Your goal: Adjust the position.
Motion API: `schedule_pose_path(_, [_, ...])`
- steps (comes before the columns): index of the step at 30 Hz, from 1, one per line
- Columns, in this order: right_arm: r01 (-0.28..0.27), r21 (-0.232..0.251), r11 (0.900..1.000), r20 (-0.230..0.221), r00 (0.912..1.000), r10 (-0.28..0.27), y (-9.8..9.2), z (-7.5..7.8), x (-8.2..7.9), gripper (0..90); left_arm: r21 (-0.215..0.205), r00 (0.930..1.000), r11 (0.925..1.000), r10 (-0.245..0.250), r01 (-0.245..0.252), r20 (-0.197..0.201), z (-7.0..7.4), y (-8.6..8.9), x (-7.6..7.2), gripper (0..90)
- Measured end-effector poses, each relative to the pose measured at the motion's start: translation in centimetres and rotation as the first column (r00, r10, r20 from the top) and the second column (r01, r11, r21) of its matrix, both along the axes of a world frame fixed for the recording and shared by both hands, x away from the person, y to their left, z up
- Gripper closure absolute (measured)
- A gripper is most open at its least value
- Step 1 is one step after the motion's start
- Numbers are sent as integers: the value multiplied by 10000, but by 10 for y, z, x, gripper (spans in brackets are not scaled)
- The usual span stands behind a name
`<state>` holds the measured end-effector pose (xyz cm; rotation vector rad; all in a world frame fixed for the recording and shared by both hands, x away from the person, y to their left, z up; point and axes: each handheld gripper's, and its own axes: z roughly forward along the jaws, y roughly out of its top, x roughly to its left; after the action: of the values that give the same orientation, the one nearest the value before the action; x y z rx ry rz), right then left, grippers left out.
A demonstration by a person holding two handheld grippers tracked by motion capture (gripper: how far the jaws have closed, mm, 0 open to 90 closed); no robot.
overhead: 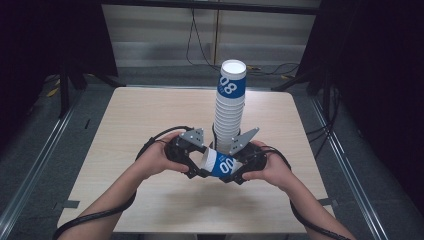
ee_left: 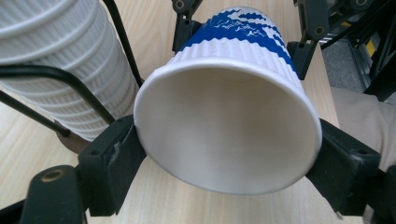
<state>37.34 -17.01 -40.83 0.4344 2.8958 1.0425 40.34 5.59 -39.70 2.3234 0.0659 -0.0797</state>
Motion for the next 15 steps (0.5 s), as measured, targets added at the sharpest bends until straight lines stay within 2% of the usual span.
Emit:
schedule_pose_path(2, [20, 35, 10000, -103, 9999, -20, 1, 0, 0, 281, 43, 10000, 10000, 62, -62, 46, 1, 0, -1, 183])
schedule_pose_path(3, [9, 30, 10000, -1, 10000, -9, 1, -1, 0, 281, -29, 10000, 10000, 64, -63, 21, 2, 0, -1, 183])
schedule_pose_path(5, [0, -13, 10000, -42, 10000, 0, 2, -1, -1, 281, 181, 10000, 9998, -44, 43, 53, 4, 1, 0, 183])
schedule_pose_path(6, [-39, 23, 10000, -16, 10000, 39, 3, -1, -1, 281, 98, 10000, 9999, 67, -67, 49, 4, 1, 0, 183])
schedule_pose_path(15, [-47, -73, 10000, 78, 10000, 48, 5, -3, -1, 265, 323, 10000, 9995, 68, -68, -6, 6, 1, 0, 186])
